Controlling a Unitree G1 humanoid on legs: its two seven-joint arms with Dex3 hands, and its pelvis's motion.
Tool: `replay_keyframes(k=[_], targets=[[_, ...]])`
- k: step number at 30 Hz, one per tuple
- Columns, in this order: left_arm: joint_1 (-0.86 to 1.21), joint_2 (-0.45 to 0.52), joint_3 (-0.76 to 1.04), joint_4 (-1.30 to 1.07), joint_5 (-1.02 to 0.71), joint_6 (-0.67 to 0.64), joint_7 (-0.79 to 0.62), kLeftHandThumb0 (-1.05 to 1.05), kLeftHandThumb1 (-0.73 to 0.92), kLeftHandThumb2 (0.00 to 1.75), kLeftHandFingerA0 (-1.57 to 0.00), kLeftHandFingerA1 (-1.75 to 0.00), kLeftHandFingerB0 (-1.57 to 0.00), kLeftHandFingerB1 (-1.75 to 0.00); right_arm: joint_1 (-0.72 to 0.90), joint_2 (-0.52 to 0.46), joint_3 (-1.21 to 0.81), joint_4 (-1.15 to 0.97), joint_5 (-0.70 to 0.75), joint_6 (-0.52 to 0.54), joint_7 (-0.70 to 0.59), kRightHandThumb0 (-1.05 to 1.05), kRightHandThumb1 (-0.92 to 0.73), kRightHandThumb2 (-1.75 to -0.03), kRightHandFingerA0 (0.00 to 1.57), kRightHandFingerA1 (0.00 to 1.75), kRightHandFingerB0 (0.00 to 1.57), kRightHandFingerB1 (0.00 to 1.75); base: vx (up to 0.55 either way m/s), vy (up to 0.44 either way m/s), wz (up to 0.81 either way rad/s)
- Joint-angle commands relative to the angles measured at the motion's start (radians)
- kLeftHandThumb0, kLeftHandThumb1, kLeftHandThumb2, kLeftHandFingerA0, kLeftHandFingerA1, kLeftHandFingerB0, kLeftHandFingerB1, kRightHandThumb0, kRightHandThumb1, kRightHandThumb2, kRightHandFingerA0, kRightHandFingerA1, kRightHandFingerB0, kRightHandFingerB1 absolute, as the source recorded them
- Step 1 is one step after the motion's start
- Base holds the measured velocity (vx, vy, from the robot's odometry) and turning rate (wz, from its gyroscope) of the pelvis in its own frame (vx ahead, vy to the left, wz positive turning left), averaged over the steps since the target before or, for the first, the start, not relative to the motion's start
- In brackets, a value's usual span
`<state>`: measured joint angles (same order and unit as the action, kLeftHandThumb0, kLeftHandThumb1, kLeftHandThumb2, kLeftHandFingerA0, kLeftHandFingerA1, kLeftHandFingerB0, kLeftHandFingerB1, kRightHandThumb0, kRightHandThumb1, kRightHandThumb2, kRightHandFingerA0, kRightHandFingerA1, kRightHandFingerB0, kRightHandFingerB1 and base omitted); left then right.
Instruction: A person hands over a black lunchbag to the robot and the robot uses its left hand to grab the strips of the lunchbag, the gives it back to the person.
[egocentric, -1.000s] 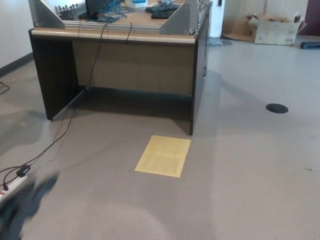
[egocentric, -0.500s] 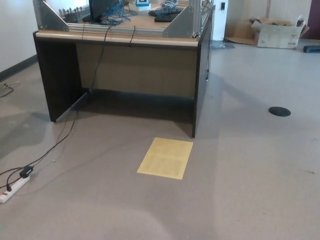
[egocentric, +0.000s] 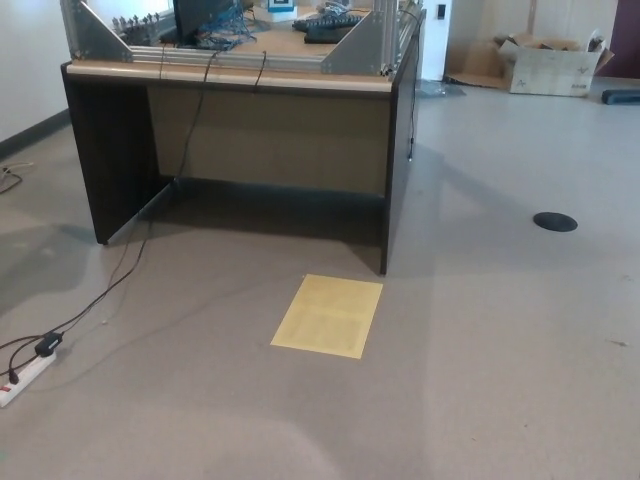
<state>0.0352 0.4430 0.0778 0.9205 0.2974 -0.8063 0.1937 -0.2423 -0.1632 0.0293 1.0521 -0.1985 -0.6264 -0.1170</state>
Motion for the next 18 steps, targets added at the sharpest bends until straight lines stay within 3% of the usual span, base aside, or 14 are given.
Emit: replay_keyframes(k=[1,4,5,12,13,15,16,18], targets=[[0.002,0.019,-0.002,0.002,-0.039,0.006,-0.051,-0.70,0.48,0.76,-0.15,-0.40,-0.10,-0.36,0.003,-0.018,-0.009,0.010,0.011,-0.015,0.003,-0.51,-0.70,-0.61,0.54,0.48,0.54,0.45,0.00,0.000,0.00],[0.005,0.020,-0.002,-0.011,-0.037,0.028,-0.054,-0.71,0.48,0.77,-0.15,-0.39,-0.09,-0.35,0.002,-0.020,-0.007,0.011,0.006,-0.012,0.001,-0.51,-0.70,-0.61,0.54,0.49,0.54,0.45,0.00,0.000,0.00],[0.006,0.019,-0.001,-0.011,-0.039,0.030,-0.058,-0.35,0.31,0.90,0.00,-0.47,0.00,-0.47,0.001,-0.020,-0.006,0.010,0.006,-0.011,0.001,-0.51,-0.70,-0.61,0.54,0.49,0.54,0.45,0.00,0.000,0.00],[0.013,0.012,0.000,0.010,-0.051,-0.003,-0.066,-0.35,0.31,0.91,0.00,-0.47,0.00,-0.47,0.013,-0.023,-0.003,0.006,0.001,-0.014,-0.005,-0.50,-0.69,-0.61,0.55,0.49,0.55,0.45,0.00,0.000,0.00],[0.013,0.012,0.000,0.012,-0.053,-0.007,-0.066,-0.70,0.48,0.76,-0.14,-0.39,-0.09,-0.35,0.013,-0.023,-0.004,0.007,0.003,-0.015,-0.004,-0.51,-0.69,-0.60,0.56,0.50,0.55,0.45,0.00,0.000,0.00],[0.014,0.012,-0.001,0.013,-0.055,-0.006,-0.067,-0.71,0.49,0.77,-0.14,-0.39,-0.09,-0.35,0.014,-0.023,-0.004,0.010,0.004,-0.013,0.000,-0.51,-0.69,-0.60,0.56,0.50,0.55,0.45,0.00,0.000,0.00],[0.018,0.011,-0.005,0.013,-0.047,0.000,-0.061,-0.35,0.32,0.91,0.00,-0.47,0.00,-0.47,0.017,-0.024,-0.007,0.008,0.008,-0.012,0.005,-0.50,-0.69,-0.60,0.57,0.51,0.55,0.45,0.00,0.000,0.00],[0.017,0.011,-0.008,0.009,-0.044,0.010,-0.060,-0.36,0.31,0.91,0.00,-0.47,0.00,-0.47,0.016,-0.024,-0.006,0.007,0.005,-0.010,0.000,-0.49,-0.69,-0.60,0.56,0.50,0.56,0.45,0.00,0.000,0.00]])
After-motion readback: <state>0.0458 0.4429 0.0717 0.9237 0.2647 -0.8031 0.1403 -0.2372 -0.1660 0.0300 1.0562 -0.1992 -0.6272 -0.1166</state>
